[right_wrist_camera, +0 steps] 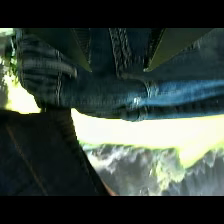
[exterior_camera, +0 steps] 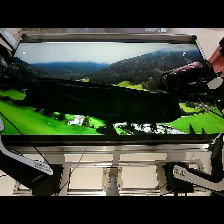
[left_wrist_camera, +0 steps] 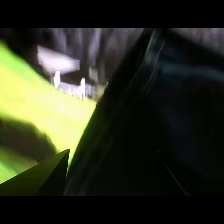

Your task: Fold the clothes and pants, and hang the long-sleeved shirts on hangers.

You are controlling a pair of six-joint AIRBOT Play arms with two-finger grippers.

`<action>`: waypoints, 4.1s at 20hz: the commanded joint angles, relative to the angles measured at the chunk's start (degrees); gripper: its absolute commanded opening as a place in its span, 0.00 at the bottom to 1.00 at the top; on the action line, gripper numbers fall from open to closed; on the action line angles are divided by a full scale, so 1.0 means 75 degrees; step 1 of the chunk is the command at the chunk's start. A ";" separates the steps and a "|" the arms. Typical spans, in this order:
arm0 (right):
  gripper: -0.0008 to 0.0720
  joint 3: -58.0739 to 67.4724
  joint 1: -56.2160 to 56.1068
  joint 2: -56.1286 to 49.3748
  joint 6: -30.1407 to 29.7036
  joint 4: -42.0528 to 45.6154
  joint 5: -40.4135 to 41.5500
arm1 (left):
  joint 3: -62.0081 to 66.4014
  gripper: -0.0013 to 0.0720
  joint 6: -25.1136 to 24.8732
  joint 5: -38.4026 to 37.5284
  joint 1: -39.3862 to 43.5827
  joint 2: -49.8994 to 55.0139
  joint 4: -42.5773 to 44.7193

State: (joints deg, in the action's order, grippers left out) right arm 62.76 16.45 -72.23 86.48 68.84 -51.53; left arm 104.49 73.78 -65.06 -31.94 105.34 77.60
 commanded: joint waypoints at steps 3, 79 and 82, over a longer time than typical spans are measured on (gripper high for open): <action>0.54 0.0006 -0.0009 0.0012 0.0006 -0.0216 -0.0434 | 0.0006 0.88 -0.0306 -0.1207 -0.0726 0.0323 -0.0839; 0.52 0.0006 -0.0009 0.0012 -0.0286 -0.0825 -0.2669 | 0.0006 0.07 -0.0749 -0.3424 0.1664 -0.2235 -0.0376; 0.52 0.0006 -0.0009 0.0012 -0.0294 -0.0813 -0.2678 | 0.0006 0.07 -0.0402 -0.3354 0.3573 -0.2122 -0.0373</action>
State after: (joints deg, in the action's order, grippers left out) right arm 62.76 16.45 -72.18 84.86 62.81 -70.46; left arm 104.49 68.82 -89.93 -16.23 89.76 74.83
